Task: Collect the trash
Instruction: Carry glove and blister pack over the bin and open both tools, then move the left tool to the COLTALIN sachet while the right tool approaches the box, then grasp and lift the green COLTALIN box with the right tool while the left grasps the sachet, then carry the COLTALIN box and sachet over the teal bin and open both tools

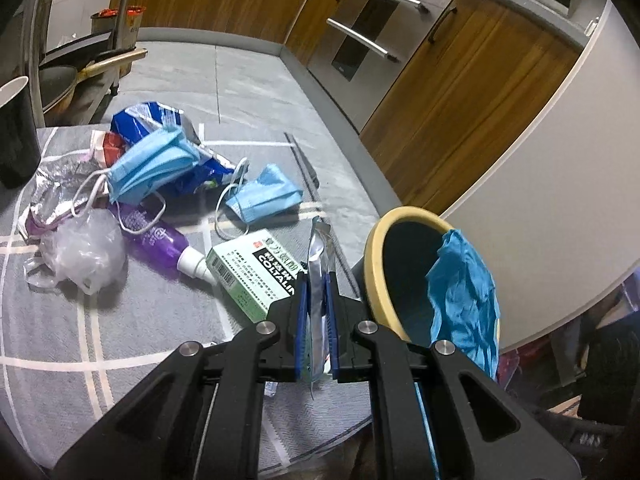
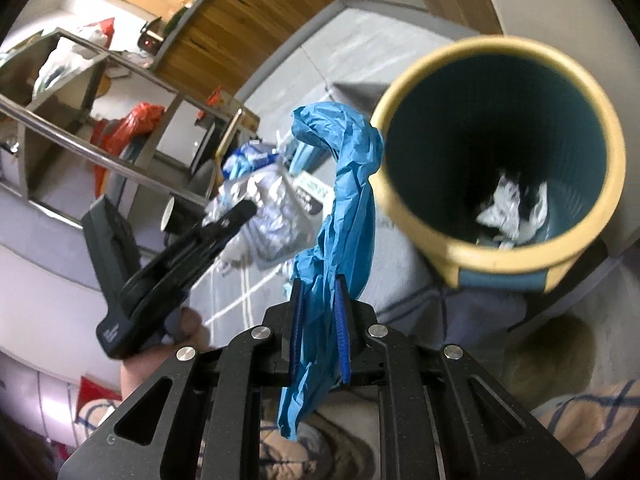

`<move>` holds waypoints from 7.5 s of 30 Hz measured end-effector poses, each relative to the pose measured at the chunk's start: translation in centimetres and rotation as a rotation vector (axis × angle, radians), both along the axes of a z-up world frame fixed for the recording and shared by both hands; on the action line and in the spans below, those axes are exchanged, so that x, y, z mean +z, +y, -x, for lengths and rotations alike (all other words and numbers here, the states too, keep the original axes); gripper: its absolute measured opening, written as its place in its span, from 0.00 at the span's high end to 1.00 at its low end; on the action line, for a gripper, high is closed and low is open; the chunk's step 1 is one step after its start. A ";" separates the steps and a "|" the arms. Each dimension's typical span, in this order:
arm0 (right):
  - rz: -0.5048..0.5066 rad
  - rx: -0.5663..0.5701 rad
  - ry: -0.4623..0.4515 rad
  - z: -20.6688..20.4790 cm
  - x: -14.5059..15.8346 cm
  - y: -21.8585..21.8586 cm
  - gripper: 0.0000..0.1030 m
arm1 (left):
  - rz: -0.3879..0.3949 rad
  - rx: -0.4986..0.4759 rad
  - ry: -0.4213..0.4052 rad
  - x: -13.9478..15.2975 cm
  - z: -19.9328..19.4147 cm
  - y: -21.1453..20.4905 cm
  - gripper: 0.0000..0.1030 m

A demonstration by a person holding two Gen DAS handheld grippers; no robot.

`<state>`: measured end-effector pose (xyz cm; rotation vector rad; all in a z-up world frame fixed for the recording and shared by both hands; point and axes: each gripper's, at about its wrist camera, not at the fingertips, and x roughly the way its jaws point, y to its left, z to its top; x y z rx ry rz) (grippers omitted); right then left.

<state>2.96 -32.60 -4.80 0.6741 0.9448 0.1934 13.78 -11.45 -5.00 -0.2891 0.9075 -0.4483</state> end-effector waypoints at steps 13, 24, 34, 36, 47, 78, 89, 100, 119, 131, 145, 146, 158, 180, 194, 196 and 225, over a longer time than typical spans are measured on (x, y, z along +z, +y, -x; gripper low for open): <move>0.025 -0.100 -0.064 -1.6 2.6 -5.0 0.84 | 0.060 -0.022 -0.025 2.7 0.1 -1.6 0.92; 0.143 -0.147 -0.066 -1.9 2.2 -7.1 0.84 | 0.124 -0.063 -0.034 4.1 0.1 -4.9 0.92; 0.211 -0.202 -0.015 -2.3 0.0 -9.1 0.84 | 0.124 -0.134 0.004 2.6 -0.1 -10.3 0.92; 0.218 -0.211 0.008 -2.3 -0.7 -9.4 0.83 | 0.117 -0.147 0.023 1.8 -0.2 -11.3 0.92; 0.216 -0.256 0.050 -1.9 -1.8 -10.4 0.56 | 0.039 -0.175 0.074 -0.6 0.0 -13.3 0.87; 0.320 0.036 -0.049 -4.5 0.5 -0.6 0.28 | -0.270 -0.019 0.072 -2.7 1.7 0.8 0.47; 0.325 0.071 -0.034 -4.8 0.0 1.0 0.28 | -0.404 -0.136 0.060 -5.9 2.3 -0.9 0.34; 0.349 0.104 -0.010 -5.8 -0.8 2.0 0.28 | -0.468 -0.169 0.068 -7.7 1.8 -2.1 0.43; 0.516 0.484 -0.023 -12.9 -3.9 11.0 0.18 | -0.321 0.053 0.122 -5.4 1.2 5.8 0.45; 0.590 0.575 0.057 -16.0 -8.1 12.5 0.14 | -0.309 0.053 0.138 -6.0 0.6 5.7 0.44; 0.568 0.575 0.028 -13.8 -7.2 12.5 0.28 | -0.290 0.068 0.114 -4.8 0.7 5.6 0.44; 0.572 0.571 0.023 -13.5 -7.0 12.5 0.28 | -0.288 0.069 0.111 -4.7 0.7 5.5 0.44; 0.516 0.516 -0.043 -11.1 -3.4 11.8 0.29 | -0.256 0.086 0.067 -2.7 1.1 5.7 0.44; 0.442 0.257 -0.124 -5.2 1.7 3.7 0.29 | -0.189 0.038 -0.014 0.6 1.4 1.5 0.45; 0.461 0.073 -0.058 -3.1 0.5 -3.3 0.29 | -0.163 -0.114 -0.045 1.2 1.4 -6.3 0.45; 0.483 0.043 -0.039 -2.8 0.2 -4.3 0.29 | -0.165 -0.141 -0.046 1.0 1.4 -7.5 0.44; 0.445 -0.079 0.017 -0.8 -1.0 -9.7 0.28 | -0.215 -0.301 0.011 -2.0 1.9 -15.1 0.33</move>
